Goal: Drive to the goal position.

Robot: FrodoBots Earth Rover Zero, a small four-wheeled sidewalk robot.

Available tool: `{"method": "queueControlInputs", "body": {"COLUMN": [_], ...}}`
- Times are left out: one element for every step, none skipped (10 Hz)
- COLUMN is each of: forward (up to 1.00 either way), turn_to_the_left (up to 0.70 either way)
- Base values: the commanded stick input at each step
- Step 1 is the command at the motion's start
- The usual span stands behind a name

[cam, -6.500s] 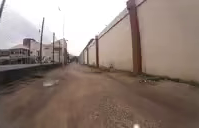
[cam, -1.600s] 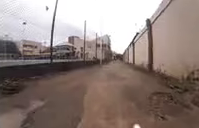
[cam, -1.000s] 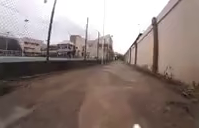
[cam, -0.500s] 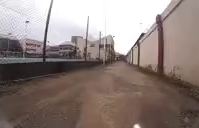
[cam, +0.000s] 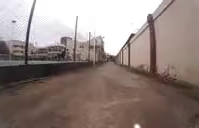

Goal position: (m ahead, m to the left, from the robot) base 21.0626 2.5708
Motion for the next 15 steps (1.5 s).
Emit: {"method": "queueControlInputs", "body": {"forward": [0.7, 0.7, 0.7, 0.7, 0.7, 0.7, 0.7, 0.7, 0.7, 0.7, 0.7, 0.7, 0.7, 0.7, 0.7], "turn_to_the_left": [-0.35, -0.35, -0.35, -0.35, -0.2, 0.0, 0.0, -0.19, -0.35, -0.35, -0.13, 0.0, 0.0, 0.0, 0.0]}}
